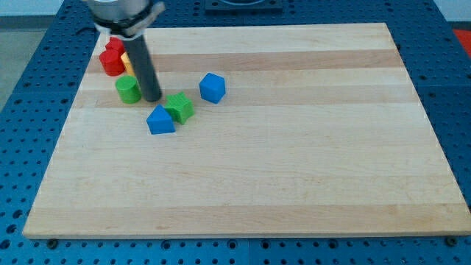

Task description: Push the green star below the green circle

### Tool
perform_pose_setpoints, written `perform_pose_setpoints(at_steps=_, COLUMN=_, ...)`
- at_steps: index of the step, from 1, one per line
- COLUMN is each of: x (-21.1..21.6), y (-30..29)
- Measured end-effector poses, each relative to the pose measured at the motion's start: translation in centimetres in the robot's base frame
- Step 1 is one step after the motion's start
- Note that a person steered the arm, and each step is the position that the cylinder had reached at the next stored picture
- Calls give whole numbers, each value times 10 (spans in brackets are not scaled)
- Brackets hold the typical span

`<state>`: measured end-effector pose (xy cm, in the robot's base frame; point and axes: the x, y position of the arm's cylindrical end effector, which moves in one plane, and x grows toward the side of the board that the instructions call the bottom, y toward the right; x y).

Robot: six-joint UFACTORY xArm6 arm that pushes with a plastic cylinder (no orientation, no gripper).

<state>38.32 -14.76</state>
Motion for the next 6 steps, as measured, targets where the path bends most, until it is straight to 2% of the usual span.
perform_pose_setpoints(at_steps=2, x=21, y=87)
perform_pose_setpoints(at_steps=3, x=45, y=106)
perform_pose_setpoints(at_steps=4, x=52, y=88)
perform_pose_setpoints(at_steps=6, x=12, y=26)
